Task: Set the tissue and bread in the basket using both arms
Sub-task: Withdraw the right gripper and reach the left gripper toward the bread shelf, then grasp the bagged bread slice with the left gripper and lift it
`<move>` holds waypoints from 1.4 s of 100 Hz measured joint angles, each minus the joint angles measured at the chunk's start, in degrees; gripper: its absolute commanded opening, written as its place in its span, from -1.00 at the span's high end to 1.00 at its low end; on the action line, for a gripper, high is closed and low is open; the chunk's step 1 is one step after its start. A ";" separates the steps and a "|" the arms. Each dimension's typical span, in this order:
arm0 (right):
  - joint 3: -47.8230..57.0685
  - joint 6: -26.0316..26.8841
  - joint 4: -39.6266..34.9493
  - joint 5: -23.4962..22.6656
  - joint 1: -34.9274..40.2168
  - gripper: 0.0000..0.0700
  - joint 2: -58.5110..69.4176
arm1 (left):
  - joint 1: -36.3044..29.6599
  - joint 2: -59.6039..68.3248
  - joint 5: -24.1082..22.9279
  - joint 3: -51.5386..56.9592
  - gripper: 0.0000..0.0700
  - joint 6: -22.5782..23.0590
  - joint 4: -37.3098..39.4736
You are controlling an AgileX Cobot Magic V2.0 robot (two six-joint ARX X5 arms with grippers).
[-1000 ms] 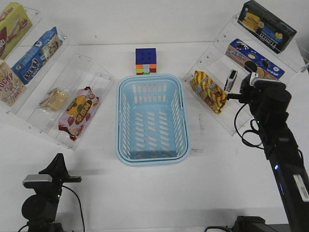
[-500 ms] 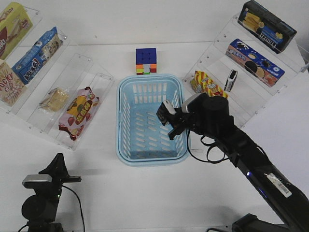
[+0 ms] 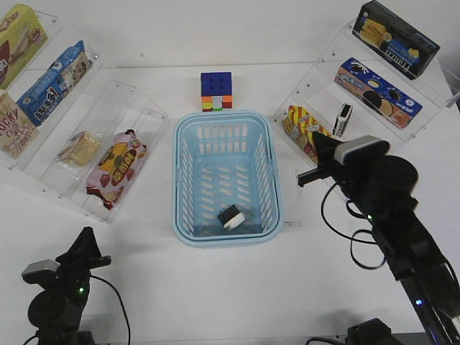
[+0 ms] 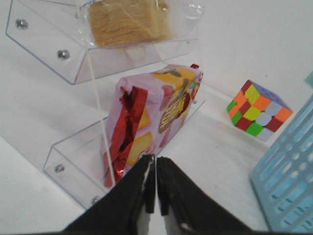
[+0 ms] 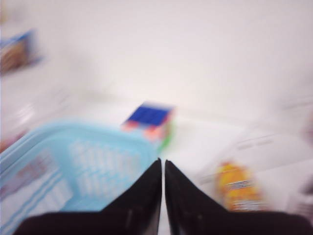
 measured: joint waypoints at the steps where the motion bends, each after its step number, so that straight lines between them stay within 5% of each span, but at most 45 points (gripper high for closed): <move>1: -0.68 0.00 0.46 0.22 -0.13 0.99 -0.74 | 0.00 0.17 0.00 0.66 1.00 -0.17 -0.31; 17: -16.11 0.13 10.99 1.05 -0.09 0.99 -12.68 | 0.00 7.43 -0.04 13.33 1.00 1.55 -3.85; 35: -28.26 3.39 16.46 2.69 -0.15 0.99 -18.03 | 0.00 24.33 -0.33 25.92 0.95 14.99 -5.86; 50: -28.30 4.81 15.78 2.58 -0.09 0.99 -17.42 | 0.00 38.47 -0.37 35.10 -0.30 28.96 -5.81; 56: -28.30 4.96 15.85 2.58 -0.04 0.99 -17.70 | 0.00 43.74 -1.03 38.16 -0.52 32.87 -5.81; 87: -28.30 5.22 15.85 2.60 -0.04 0.99 -17.70 | -0.02 64.00 -8.98 50.10 -0.52 48.68 -7.61; 106: -28.30 5.22 15.85 2.60 -0.04 0.99 -17.70 | 0.00 71.91 -11.10 53.59 -0.45 52.35 -7.65; 115: -28.30 5.22 15.85 2.60 -0.04 0.99 -17.70 | -0.02 74.38 -11.10 53.92 0.00 53.05 -6.62; 126: -28.30 5.22 15.85 2.60 -0.04 0.99 -17.70 | -0.02 75.78 -11.34 54.07 1.00 53.31 -6.69; 140: -28.30 5.22 15.85 2.60 -0.04 0.99 -17.70 | 0.02 75.78 -12.00 54.51 1.00 53.33 -6.73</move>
